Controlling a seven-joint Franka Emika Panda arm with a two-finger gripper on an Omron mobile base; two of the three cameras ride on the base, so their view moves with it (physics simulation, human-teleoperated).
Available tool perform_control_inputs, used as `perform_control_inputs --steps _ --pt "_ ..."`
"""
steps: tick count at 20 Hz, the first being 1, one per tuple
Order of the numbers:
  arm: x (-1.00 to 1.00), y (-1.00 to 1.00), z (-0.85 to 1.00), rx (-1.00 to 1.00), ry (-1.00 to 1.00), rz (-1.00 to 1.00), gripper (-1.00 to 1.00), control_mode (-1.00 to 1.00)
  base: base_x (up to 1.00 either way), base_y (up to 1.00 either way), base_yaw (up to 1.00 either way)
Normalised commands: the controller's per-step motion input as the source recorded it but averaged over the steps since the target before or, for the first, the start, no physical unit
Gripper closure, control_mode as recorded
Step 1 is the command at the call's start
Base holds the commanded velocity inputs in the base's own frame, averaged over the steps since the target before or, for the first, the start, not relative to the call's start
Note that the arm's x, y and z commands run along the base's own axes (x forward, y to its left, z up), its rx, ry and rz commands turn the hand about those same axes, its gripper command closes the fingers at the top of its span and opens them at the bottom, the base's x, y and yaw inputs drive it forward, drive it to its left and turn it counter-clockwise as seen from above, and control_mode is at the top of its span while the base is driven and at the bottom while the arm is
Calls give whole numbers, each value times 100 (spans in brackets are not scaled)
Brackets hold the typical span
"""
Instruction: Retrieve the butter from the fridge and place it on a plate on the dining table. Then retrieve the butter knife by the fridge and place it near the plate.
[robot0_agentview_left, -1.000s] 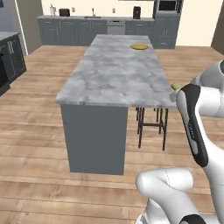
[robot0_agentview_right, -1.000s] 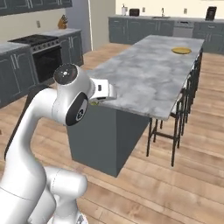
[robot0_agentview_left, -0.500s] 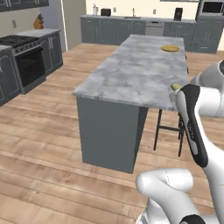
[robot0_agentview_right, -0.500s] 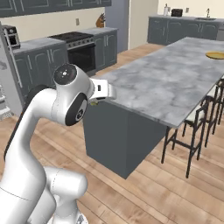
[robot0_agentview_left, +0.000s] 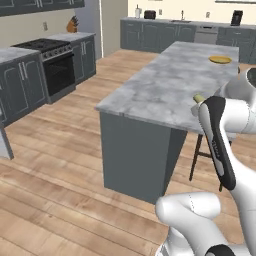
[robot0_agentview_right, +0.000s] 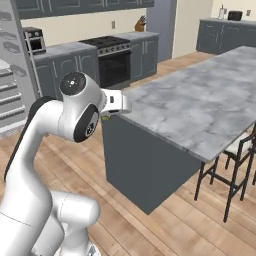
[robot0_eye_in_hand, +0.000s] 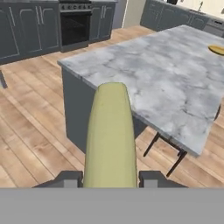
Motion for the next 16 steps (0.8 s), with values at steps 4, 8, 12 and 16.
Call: perform_control_inputs --steps 4,8,12,16 --pt "0 0 0 0 0 0 100 100 0 -77 28" --pt "0 0 0 0 0 0 100 100 0 -89 28" --pt "0 0 0 0 0 0 100 100 0 -77 26" --pt "0 0 0 0 0 0 100 100 0 -68 26"
